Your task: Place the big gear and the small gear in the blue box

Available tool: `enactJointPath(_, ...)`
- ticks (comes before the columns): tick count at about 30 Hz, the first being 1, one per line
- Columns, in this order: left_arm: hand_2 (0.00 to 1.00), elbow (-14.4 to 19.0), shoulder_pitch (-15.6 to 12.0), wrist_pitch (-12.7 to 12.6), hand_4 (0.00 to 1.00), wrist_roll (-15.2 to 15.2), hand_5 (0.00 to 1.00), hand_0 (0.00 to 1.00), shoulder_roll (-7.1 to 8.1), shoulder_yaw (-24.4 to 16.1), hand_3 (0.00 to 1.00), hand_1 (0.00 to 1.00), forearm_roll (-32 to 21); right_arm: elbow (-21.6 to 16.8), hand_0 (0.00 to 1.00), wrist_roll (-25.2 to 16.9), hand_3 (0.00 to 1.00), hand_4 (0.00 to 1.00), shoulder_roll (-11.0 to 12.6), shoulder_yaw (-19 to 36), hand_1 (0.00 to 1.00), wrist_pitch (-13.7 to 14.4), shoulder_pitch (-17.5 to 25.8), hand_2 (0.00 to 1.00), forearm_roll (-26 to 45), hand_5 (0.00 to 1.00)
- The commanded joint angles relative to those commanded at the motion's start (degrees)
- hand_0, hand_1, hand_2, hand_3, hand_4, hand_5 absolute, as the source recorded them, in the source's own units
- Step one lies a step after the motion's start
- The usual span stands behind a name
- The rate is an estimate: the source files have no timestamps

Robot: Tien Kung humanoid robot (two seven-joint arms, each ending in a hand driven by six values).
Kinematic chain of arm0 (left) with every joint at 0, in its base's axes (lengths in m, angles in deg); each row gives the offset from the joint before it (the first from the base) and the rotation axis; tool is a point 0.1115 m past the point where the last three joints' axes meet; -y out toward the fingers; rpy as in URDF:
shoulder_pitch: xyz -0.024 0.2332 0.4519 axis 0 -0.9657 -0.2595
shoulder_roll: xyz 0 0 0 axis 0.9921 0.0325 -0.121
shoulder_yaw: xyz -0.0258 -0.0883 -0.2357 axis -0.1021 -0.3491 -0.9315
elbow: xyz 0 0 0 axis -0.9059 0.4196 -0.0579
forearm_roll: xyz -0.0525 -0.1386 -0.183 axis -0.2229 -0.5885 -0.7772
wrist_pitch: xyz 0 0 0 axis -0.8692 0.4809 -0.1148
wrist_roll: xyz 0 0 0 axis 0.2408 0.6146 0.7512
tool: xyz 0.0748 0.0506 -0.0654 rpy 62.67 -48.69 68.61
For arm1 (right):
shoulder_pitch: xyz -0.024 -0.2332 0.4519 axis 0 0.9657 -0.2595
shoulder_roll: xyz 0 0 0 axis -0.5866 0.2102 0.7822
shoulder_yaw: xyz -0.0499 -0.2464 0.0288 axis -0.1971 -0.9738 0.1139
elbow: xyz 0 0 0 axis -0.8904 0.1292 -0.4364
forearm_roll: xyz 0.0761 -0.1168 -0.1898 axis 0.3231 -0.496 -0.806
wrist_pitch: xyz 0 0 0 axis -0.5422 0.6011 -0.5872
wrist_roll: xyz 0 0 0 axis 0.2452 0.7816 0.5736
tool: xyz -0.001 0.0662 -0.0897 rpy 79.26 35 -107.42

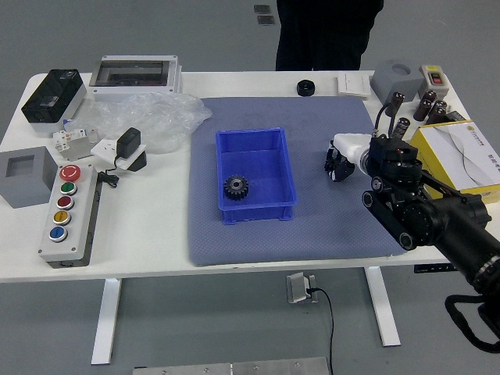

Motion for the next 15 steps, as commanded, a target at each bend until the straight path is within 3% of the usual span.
enactJointPath(15, 0.751, 0.00, -0.12, 0.04, 0.458, 0.06, 0.171, 0.793, 0.05, 0.13, 0.687, 0.762, 0.05, 0.58, 0.654, 0.02, 0.552, 0.622, -0.36, -0.29, 0.488, 0.77, 0.14, 0.478, 0.02, 0.137)
